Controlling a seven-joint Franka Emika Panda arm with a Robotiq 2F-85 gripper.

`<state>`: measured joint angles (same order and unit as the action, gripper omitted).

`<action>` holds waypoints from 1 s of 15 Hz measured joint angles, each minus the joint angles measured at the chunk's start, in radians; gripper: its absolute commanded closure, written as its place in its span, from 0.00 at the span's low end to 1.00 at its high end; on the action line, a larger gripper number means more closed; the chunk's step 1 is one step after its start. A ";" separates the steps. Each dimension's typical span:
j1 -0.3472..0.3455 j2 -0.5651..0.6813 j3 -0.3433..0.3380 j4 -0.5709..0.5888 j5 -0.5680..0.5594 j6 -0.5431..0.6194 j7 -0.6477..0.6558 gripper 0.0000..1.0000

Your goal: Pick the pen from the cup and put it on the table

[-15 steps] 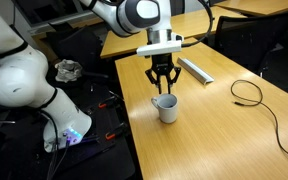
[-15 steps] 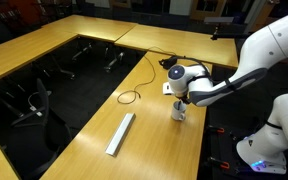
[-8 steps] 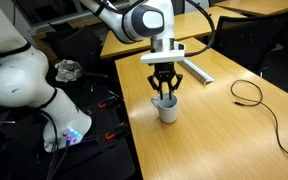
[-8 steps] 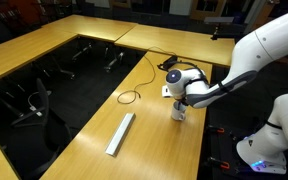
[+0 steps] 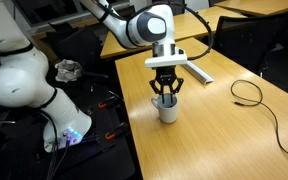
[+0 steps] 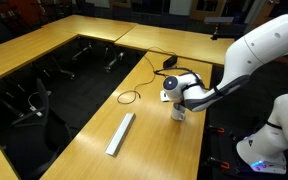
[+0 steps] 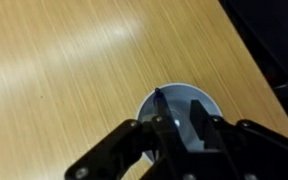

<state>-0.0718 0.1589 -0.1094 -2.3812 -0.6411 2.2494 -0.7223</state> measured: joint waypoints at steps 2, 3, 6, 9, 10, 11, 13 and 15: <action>0.000 0.027 0.003 0.012 -0.005 0.000 -0.001 0.60; 0.000 0.041 0.005 0.018 -0.010 0.000 -0.001 0.65; 0.000 0.074 0.015 0.038 -0.031 0.000 -0.001 0.69; 0.001 0.096 0.020 0.047 -0.080 0.000 0.000 0.73; 0.001 0.100 0.020 0.048 -0.096 0.000 0.000 0.73; 0.000 0.103 0.020 0.048 -0.107 0.000 0.000 0.74; 0.000 0.109 0.020 0.048 -0.124 0.000 0.000 0.94; -0.001 0.117 0.021 0.048 -0.132 -0.001 -0.002 1.00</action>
<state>-0.0723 0.2758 -0.0886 -2.3330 -0.7730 2.2488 -0.7238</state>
